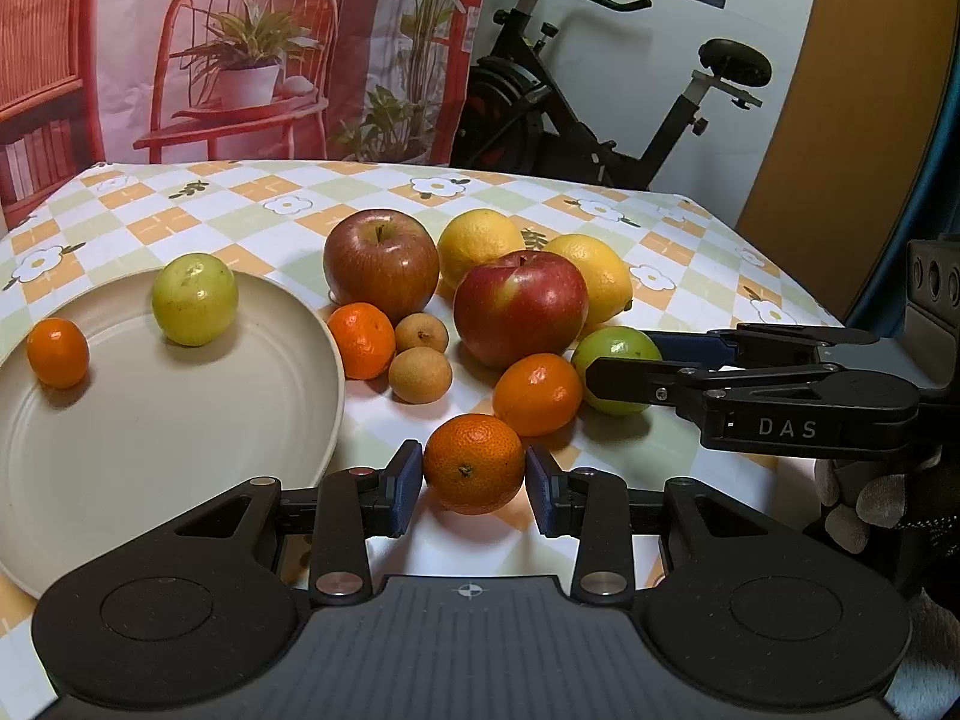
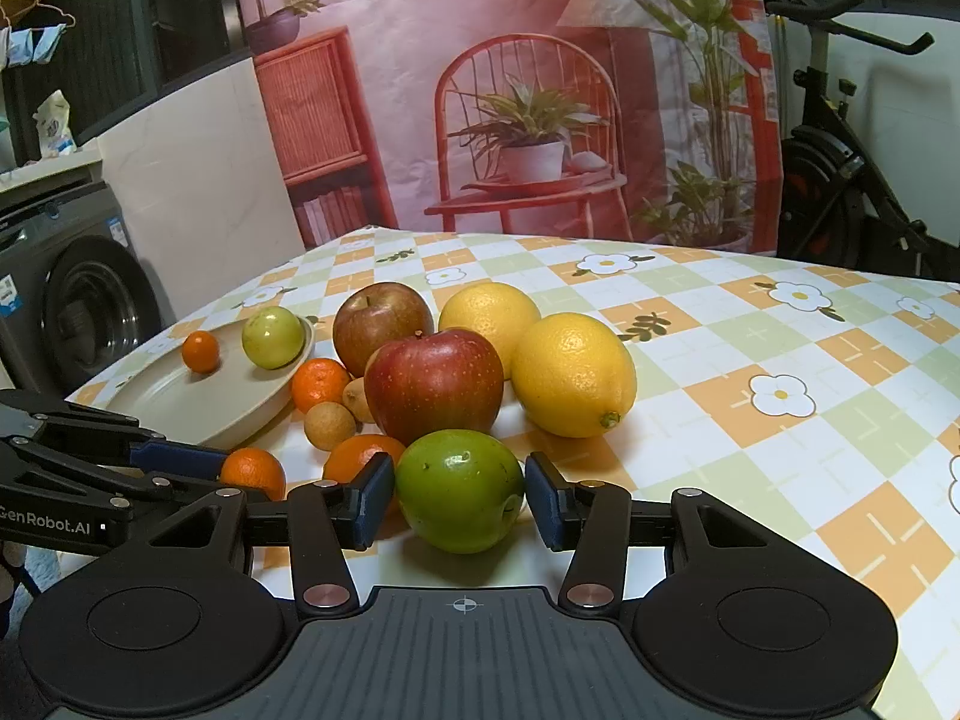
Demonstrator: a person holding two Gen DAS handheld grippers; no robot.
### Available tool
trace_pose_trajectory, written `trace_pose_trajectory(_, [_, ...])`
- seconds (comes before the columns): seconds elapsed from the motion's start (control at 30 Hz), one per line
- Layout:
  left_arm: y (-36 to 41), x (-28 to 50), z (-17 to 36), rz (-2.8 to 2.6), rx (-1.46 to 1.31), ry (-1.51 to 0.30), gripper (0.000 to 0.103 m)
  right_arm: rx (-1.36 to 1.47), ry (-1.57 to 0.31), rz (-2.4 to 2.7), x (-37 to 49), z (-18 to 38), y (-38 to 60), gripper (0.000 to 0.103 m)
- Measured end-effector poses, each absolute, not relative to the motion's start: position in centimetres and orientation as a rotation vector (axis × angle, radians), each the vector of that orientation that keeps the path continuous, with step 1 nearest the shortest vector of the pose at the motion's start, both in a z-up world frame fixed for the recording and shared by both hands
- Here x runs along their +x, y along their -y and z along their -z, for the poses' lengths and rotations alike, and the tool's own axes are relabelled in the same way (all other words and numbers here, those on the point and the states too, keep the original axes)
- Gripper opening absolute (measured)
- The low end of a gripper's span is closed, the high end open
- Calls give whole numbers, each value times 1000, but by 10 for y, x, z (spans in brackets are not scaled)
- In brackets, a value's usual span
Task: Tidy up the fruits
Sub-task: 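Grasp another tangerine with the left tool while the right tool grasps another green fruit, then carry the tangerine to the plate with the left tool while the right tool carries the green fruit there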
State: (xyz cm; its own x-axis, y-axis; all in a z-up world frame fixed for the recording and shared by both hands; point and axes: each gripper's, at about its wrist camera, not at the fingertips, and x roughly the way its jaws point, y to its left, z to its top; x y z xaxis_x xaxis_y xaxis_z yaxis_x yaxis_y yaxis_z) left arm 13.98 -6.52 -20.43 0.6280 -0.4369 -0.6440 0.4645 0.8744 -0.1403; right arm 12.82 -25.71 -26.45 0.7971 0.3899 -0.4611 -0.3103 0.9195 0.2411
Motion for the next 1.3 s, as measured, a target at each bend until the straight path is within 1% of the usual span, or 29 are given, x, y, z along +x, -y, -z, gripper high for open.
trace_pose_trajectory(0.2, [63, 138, 198, 512, 41, -704, 39, 158, -524, -372, 127, 264, 257, 44])
trace_pose_trajectory(0.43, [50, 131, 172, 499, 82, -618, 39, 186, -503, -331, 121, 261, 262, 44])
trace_pose_trajectory(0.7, [2, 143, 156, 400, 18, -625, 39, 194, -515, -311, 114, 252, 261, 44])
trace_pose_trajectory(0.87, [-35, 161, 154, 354, -40, -667, 39, 178, -484, -336, 114, 230, 255, 44])
trace_pose_trajectory(1.07, [-62, 176, 157, 295, -44, -684, 40, 102, -461, -413, 134, 199, 223, 44])
trace_pose_trajectory(1.3, [-75, 180, 163, 283, -30, -703, 40, -24, -488, -516, 173, 186, 162, 44])
